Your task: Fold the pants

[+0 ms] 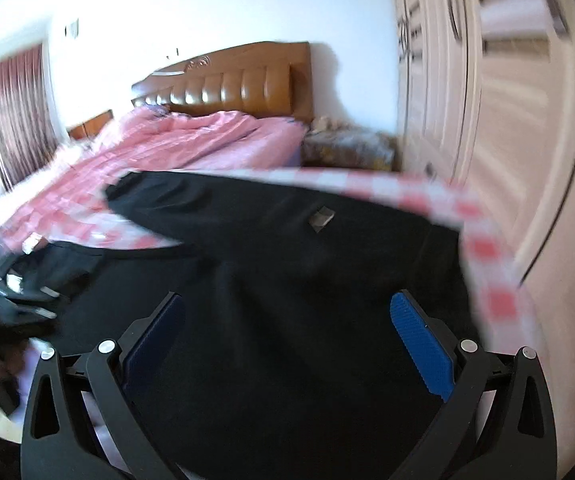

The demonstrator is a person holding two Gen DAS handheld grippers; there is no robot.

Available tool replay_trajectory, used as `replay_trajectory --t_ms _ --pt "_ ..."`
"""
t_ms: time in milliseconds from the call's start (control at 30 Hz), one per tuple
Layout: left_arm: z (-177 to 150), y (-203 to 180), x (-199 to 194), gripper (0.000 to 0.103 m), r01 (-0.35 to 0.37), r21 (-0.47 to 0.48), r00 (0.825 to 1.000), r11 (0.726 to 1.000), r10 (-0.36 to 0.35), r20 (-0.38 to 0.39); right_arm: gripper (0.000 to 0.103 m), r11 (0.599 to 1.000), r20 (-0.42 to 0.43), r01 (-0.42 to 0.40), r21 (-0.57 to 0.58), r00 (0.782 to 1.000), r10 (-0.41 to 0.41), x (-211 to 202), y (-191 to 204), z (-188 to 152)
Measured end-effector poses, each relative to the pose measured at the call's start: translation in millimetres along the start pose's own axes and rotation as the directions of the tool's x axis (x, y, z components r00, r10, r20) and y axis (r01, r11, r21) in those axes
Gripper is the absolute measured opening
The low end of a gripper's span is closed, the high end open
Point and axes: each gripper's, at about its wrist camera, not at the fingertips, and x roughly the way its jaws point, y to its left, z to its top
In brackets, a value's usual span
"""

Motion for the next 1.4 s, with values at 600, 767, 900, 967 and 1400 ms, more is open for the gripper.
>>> replay_trajectory --t_ms 600,767,900,967,1400 --pt "148.3 4.8 303.6 0.101 0.469 0.333 0.853 0.818 -0.322 -0.410 0.099 0.929 -0.458 -0.340 -0.148 0.856 0.241 306.7 -138.3 107.5" --pt "151.0 13.7 339.0 0.092 0.600 0.410 0.789 0.687 -0.423 -0.446 0.094 0.919 -0.508 -0.373 -0.129 0.821 0.262 323.9 -149.9 100.7" --pt "153.6 12.2 364.5 0.075 0.671 0.451 0.734 0.588 -0.444 -0.514 0.067 0.893 -0.481 -0.432 -0.127 0.814 0.326 317.6 -150.4 101.6" --pt "156.0 13.7 373.1 0.067 0.695 0.459 0.715 0.554 -0.458 -0.528 0.036 0.872 -0.487 -0.476 -0.113 0.792 0.368 312.5 -149.6 100.8" --pt "156.1 15.5 399.8 0.064 0.848 0.381 0.523 0.368 -0.471 -0.710 0.008 0.856 -0.204 -0.311 -0.413 0.948 0.245 193.0 -101.4 97.6"
